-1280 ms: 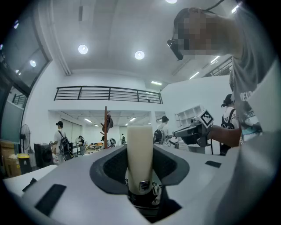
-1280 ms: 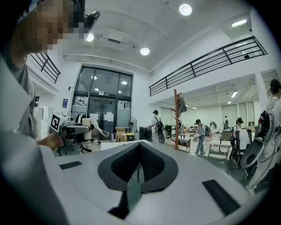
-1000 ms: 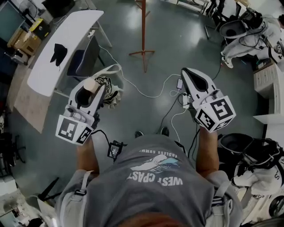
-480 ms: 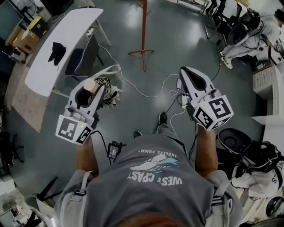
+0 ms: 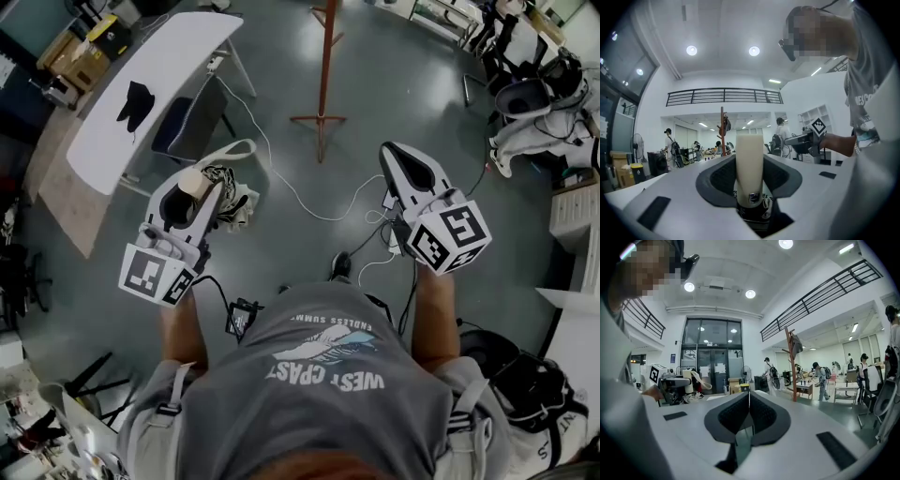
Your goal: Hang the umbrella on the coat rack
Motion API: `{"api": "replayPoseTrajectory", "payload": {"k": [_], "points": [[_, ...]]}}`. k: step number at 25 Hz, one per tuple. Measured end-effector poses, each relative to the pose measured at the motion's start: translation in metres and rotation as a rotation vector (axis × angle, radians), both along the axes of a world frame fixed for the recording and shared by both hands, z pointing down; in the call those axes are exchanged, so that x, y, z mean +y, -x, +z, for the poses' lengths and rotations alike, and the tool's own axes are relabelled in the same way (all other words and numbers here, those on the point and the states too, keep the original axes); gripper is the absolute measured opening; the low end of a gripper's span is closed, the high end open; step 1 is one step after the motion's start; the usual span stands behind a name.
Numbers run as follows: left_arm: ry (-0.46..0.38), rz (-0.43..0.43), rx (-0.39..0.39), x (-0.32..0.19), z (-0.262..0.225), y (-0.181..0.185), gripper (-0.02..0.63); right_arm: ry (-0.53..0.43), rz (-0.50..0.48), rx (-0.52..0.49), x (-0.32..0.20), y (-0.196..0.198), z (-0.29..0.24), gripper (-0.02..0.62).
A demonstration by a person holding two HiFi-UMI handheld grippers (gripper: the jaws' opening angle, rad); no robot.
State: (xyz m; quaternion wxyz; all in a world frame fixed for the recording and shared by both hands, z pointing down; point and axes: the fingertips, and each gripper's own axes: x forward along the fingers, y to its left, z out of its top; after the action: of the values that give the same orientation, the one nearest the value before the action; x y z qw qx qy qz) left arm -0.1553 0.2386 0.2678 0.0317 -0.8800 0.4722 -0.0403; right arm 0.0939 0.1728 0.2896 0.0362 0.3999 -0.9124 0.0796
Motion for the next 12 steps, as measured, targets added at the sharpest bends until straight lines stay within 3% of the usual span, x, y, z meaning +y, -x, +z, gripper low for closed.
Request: {"api": "replayPoseTrajectory", "payload": {"k": [12], "points": [[-0.003,-0.103,-0.010,-0.063,0.003,-0.065,0.166,0.004,-0.105,-0.023,-0.085,-0.054,0.006,0.029]]}}
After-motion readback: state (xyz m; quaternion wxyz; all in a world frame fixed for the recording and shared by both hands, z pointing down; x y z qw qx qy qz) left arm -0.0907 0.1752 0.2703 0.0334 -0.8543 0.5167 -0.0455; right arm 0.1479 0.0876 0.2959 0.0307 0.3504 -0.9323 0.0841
